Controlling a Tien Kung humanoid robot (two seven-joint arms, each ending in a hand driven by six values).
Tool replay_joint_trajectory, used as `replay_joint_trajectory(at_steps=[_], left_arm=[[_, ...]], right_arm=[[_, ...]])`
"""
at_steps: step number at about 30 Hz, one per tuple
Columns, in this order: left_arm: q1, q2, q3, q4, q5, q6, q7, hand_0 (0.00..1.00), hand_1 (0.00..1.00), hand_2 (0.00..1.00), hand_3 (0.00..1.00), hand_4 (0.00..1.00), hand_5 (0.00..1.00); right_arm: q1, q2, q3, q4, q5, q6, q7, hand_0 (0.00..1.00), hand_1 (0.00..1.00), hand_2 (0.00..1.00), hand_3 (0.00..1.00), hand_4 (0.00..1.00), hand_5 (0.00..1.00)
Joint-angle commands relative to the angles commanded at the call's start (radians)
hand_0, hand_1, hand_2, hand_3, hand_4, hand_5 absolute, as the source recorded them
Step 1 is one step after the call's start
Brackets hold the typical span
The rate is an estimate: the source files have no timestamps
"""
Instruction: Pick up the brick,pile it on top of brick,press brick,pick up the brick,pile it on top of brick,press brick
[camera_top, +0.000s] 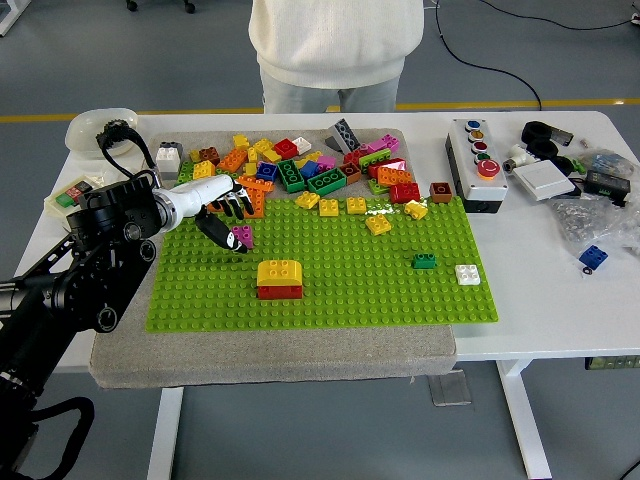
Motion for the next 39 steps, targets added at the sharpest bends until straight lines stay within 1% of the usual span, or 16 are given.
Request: replay_joint_trajectory(at_steps=[10, 11, 16, 17, 28, 29, 34, 35, 39], left_arm=[[0.003, 0.003, 0.014, 0.008, 0.000, 0.016, -0.005, 0.690, 0.620, 0.585, 0.599, 0.998, 0.140], [0.002, 0.003, 0.014, 0.010, 0.000, 0.019, -0.005, 0.689, 0.612, 0.577, 0.595, 0.988, 0.123], [0.002, 0.002, 0.014, 0.016, 0.000, 0.034, -0.005, 0.689, 0.612, 0.577, 0.595, 0.988, 0.123], [0.002, 0.002, 0.015, 0.017, 0.000, 0.036, -0.005, 0.677, 0.599, 0.557, 0.578, 0.964, 0.094], [0.010, 0.000, 0.021, 0.028, 0.000, 0.050, -0.005, 0.677, 0.596, 0.556, 0.576, 0.964, 0.099], [0.010, 0.000, 0.021, 0.029, 0.000, 0.052, -0.005, 0.657, 0.586, 0.547, 0.560, 0.948, 0.079], [0.009, -0.001, 0.022, 0.034, 0.000, 0.065, -0.005, 0.657, 0.586, 0.547, 0.560, 0.948, 0.079], [0.009, -0.002, 0.022, 0.036, 0.000, 0.068, -0.005, 0.619, 0.544, 0.517, 0.533, 0.910, 0.042], [0.009, -0.003, 0.024, 0.038, 0.000, 0.077, -0.004, 0.619, 0.544, 0.517, 0.533, 0.910, 0.042]], right_arm=[[-0.001, 0.000, 0.003, 0.000, 0.000, -0.001, 0.000, 0.740, 0.647, 0.712, 0.592, 0.812, 0.370], [-0.001, 0.000, 0.003, 0.000, 0.001, -0.001, 0.000, 0.741, 0.647, 0.712, 0.593, 0.812, 0.369], [-0.001, 0.000, 0.002, 0.000, 0.001, -0.001, 0.000, 0.741, 0.647, 0.712, 0.593, 0.812, 0.369], [-0.001, 0.000, 0.002, 0.000, 0.001, -0.001, 0.000, 0.741, 0.647, 0.711, 0.594, 0.813, 0.369], [-0.003, 0.001, -0.002, 0.000, -0.001, 0.001, 0.001, 0.741, 0.647, 0.712, 0.594, 0.814, 0.369], [-0.004, 0.001, -0.001, 0.000, -0.002, 0.001, 0.001, 0.741, 0.647, 0.711, 0.595, 0.814, 0.370], [-0.004, 0.002, -0.002, 0.000, -0.002, 0.001, 0.000, 0.741, 0.647, 0.711, 0.595, 0.814, 0.370], [-0.004, 0.002, -0.001, 0.000, -0.003, 0.001, 0.000, 0.741, 0.648, 0.712, 0.595, 0.814, 0.369], [-0.003, 0.002, -0.002, 0.000, -0.003, 0.002, 0.000, 0.741, 0.648, 0.712, 0.595, 0.814, 0.369]])
